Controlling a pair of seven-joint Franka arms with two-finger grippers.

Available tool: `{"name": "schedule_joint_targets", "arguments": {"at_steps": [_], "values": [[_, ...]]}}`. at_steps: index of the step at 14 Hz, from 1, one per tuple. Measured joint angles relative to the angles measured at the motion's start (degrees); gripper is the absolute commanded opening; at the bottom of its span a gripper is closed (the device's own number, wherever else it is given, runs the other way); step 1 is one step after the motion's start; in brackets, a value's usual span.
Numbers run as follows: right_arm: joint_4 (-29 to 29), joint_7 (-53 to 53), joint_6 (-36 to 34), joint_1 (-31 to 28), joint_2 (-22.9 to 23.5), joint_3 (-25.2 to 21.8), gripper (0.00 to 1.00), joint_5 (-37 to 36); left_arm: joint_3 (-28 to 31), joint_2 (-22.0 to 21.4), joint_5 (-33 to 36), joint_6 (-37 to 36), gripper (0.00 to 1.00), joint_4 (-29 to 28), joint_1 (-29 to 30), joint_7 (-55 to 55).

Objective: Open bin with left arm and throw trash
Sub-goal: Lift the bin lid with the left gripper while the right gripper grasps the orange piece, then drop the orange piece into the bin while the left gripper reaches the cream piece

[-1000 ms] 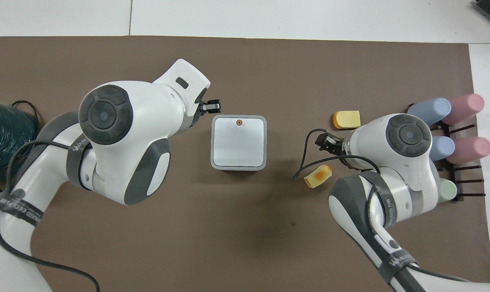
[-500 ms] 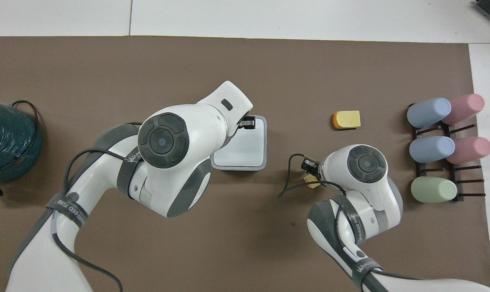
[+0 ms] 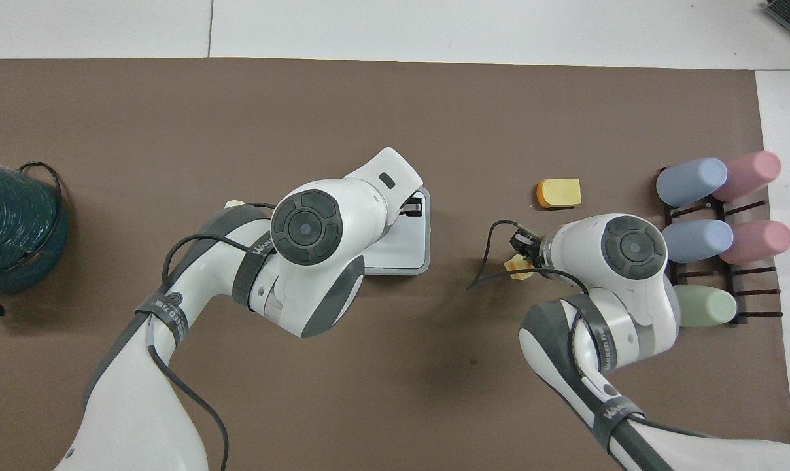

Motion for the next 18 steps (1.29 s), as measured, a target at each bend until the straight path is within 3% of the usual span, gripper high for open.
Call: {"name": "schedule_joint_targets", "arguments": {"at_steps": [6, 11, 13, 15, 16, 18], "values": [[9.0, 0.0, -2.1, -0.4, 1.5, 0.1, 0.00, 0.0, 0.3, 0.0, -0.2, -2.6, 0.16, 1.4, -0.1, 0.0], [16.0, 0.0, -5.1, -0.1, 1.4, 0.5, 0.00, 3.1, 2.0, -0.9, -0.3, -28.4, 0.18, 15.5, 6.7, 0.3], [17.9, 0.1, -5.1, 0.6, 1.4, 0.5, 0.00, 4.1, 2.1, -1.4, -0.3, -33.7, 0.21, 18.1, 10.2, 0.8], [19.2, 2.6, -5.1, 2.2, 1.5, 0.6, 0.00, 4.6, 2.1, -1.4, -0.3, -34.4, 0.24, 18.1, 12.3, 1.9], [19.6, 5.0, -4.9, 3.6, 1.6, 0.6, 0.00, 4.6, 2.1, -1.4, -0.3, -34.5, 0.41, 17.9, 13.2, 3.7], [19.9, 9.9, -3.0, 6.8, 2.6, 0.7, 0.00, 4.6, 2.2, -1.5, -0.3, -34.5, 0.88, 16.5, 15.0, 7.6]]}}
